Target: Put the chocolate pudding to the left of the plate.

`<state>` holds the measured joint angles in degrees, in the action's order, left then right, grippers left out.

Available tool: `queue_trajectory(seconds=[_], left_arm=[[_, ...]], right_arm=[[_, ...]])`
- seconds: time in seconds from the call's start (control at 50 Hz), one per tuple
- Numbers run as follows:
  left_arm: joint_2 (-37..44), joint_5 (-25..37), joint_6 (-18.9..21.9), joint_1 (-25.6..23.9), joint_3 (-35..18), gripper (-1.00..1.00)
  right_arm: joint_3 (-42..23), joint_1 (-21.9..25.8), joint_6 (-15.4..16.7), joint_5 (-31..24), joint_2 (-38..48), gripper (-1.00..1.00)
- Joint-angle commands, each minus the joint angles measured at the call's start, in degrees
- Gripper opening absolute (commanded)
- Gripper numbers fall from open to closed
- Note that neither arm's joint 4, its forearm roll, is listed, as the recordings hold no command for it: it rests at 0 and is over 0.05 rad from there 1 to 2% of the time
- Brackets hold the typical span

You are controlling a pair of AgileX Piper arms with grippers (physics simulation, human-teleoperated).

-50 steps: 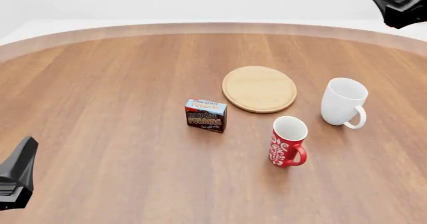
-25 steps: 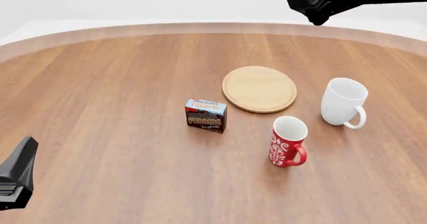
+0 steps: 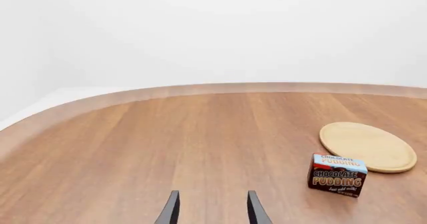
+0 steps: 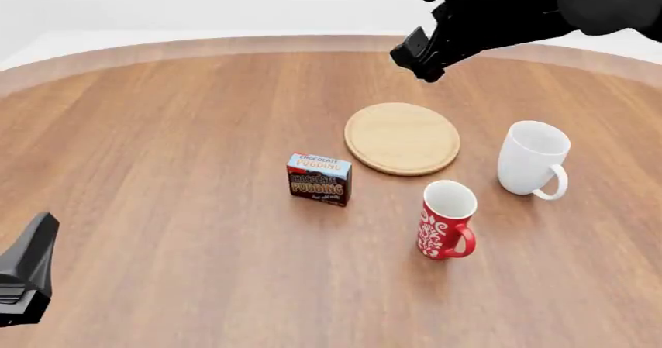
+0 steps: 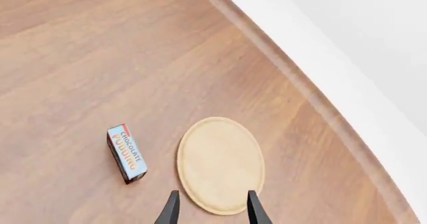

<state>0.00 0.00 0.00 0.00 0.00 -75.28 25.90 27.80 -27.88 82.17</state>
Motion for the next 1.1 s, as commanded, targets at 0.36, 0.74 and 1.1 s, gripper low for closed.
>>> queue_trajectory(seconds=[0.36,0.74,1.1], left_arm=[[0.0,0.0,0.0,0.0,0.0,1.0],[0.0,0.0,0.0,0.0,0.0,1.0],[0.0,0.0,0.0,0.0,0.0,1.0]], right_arm=[[3.7,6.6,-2.05,2.9,7.81,1.0],[1.87,8.98,-3.08,3.59,12.55,1.0],[0.19,10.07,-4.27,5.25,17.26,1.0]])
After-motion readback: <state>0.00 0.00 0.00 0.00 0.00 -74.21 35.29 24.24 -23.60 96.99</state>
